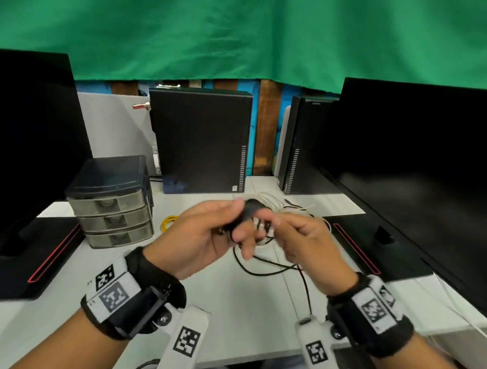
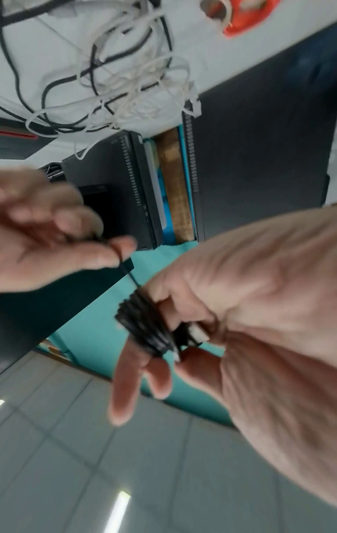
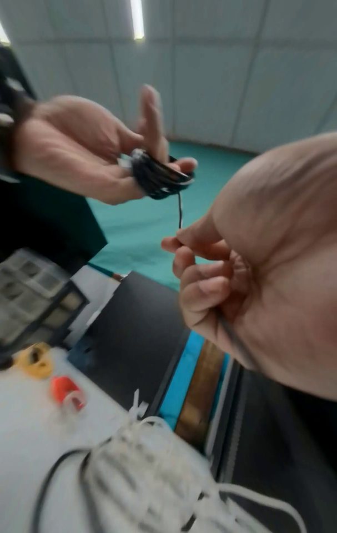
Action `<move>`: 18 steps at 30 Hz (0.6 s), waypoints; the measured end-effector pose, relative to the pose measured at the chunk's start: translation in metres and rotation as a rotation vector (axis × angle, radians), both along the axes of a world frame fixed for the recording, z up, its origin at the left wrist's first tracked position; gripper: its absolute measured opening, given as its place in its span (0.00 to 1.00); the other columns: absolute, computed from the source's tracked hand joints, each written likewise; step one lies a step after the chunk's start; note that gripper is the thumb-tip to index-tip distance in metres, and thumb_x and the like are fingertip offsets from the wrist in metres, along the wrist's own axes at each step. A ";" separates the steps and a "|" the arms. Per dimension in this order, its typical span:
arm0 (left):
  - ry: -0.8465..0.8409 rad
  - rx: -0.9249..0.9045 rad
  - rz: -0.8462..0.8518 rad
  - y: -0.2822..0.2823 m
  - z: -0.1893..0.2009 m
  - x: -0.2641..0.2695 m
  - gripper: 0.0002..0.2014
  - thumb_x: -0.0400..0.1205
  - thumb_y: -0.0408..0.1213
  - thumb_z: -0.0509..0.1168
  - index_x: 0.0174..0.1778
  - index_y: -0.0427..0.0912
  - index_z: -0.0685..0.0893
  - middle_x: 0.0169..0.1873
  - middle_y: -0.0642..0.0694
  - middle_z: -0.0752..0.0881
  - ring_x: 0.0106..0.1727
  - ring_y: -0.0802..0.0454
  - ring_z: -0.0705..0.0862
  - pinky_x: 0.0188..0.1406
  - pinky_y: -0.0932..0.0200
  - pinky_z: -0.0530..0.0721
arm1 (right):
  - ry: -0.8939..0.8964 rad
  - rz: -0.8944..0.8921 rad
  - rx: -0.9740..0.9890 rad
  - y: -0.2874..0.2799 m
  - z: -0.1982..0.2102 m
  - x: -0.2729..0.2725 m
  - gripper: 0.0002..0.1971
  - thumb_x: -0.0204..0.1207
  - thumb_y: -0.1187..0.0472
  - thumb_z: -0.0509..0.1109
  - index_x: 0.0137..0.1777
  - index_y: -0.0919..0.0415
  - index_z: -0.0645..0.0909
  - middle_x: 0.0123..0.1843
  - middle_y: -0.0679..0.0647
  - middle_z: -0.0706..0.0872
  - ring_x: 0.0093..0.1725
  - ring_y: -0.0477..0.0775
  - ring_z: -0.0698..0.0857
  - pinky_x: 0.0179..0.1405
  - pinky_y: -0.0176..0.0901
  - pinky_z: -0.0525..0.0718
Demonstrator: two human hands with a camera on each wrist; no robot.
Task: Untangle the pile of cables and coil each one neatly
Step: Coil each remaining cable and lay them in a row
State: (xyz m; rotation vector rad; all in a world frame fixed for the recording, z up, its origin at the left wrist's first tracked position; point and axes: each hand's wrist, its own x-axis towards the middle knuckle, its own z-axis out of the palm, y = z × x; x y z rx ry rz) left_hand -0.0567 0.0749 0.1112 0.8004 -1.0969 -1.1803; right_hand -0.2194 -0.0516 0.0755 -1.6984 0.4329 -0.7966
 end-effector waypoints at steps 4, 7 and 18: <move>0.229 -0.007 0.375 -0.015 -0.005 0.014 0.22 0.89 0.42 0.55 0.63 0.28 0.84 0.28 0.49 0.78 0.34 0.52 0.84 0.62 0.52 0.84 | 0.229 0.107 0.007 0.016 -0.038 0.018 0.12 0.87 0.61 0.66 0.59 0.63 0.90 0.25 0.43 0.75 0.26 0.42 0.70 0.30 0.31 0.71; 0.185 0.000 0.579 -0.021 -0.017 0.038 0.18 0.91 0.42 0.53 0.61 0.33 0.83 0.30 0.49 0.82 0.42 0.52 0.88 0.66 0.51 0.79 | 0.371 0.290 -0.129 0.034 -0.044 0.017 0.12 0.88 0.57 0.64 0.61 0.55 0.89 0.24 0.38 0.76 0.27 0.41 0.71 0.34 0.34 0.73; -0.965 0.107 0.396 -0.025 -0.051 0.027 0.35 0.89 0.60 0.48 0.38 0.34 0.87 0.27 0.48 0.88 0.42 0.58 0.87 0.58 0.51 0.82 | 0.158 0.013 -0.529 0.010 0.029 -0.015 0.09 0.85 0.59 0.68 0.51 0.55 0.91 0.41 0.50 0.91 0.41 0.52 0.87 0.44 0.44 0.85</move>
